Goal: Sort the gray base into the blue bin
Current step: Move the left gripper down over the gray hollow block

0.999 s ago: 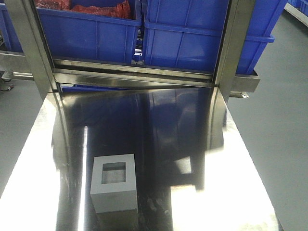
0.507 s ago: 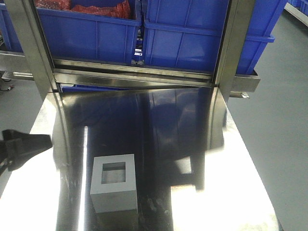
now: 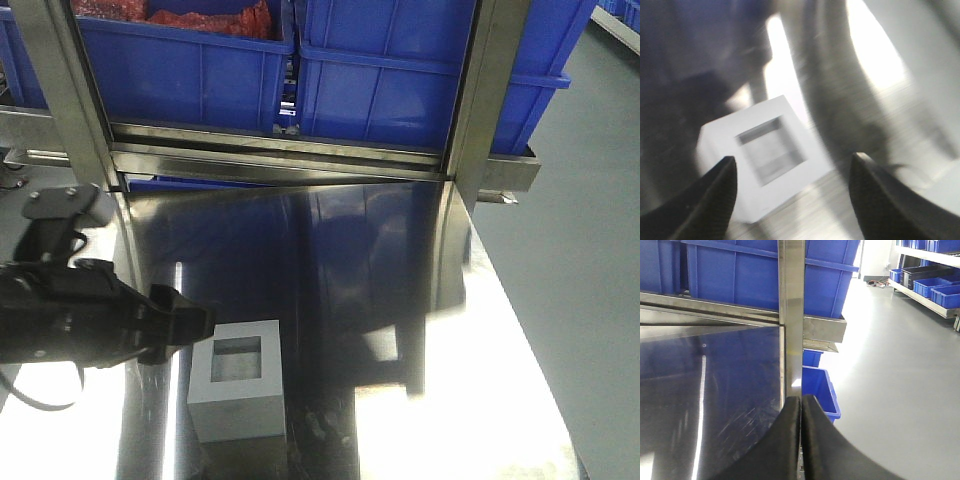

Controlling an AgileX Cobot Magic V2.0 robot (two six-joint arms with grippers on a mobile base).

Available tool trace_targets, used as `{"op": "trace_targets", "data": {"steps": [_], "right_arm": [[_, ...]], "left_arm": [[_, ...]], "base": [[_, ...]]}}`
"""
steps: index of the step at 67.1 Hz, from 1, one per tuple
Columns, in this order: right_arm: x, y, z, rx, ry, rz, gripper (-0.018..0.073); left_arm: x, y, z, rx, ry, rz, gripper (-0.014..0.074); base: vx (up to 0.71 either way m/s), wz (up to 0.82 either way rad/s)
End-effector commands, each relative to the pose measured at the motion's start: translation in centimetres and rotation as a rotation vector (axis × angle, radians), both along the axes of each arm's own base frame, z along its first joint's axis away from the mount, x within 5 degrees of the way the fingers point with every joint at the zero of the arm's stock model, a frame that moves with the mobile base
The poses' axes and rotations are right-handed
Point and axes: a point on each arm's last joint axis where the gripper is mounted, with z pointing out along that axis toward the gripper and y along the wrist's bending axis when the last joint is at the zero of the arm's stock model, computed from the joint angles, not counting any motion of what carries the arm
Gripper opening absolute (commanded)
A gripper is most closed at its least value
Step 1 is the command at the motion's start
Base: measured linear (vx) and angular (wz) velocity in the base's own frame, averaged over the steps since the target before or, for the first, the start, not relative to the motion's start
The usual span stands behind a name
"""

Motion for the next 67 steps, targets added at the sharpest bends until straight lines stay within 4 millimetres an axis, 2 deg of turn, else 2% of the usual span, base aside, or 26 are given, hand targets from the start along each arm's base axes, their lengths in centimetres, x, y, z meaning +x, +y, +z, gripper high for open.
{"op": "trace_targets", "data": {"steps": [1,9,23,48,67], "right_arm": [[0.0,0.0,0.6,-0.016,-0.078,0.006,-0.0005],[0.0,0.0,0.6,-0.016,-0.079,0.006,-0.0005],[0.0,0.0,0.6,-0.016,-0.079,0.006,-0.0005],[0.0,0.0,0.6,-0.016,-0.078,0.006,-0.0005],[0.0,0.0,0.6,-0.016,-0.079,0.006,-0.0005]], "left_arm": [[0.9,-0.5,0.7,0.044,-0.037,0.077,0.0463],[1.4,-1.0,-0.6,0.11,0.004,0.14,0.0463],[2.5,-2.3,-2.8,0.137,0.067,0.149,0.0463],[4.4,-3.5,-4.2,0.163,0.153,0.154,0.0463],[4.5,-3.6,-5.5,0.211,0.232,0.147,0.046]], "base": [[0.0,0.0],[0.0,0.0],[0.0,0.0],[0.0,0.0],[0.0,0.0]]}}
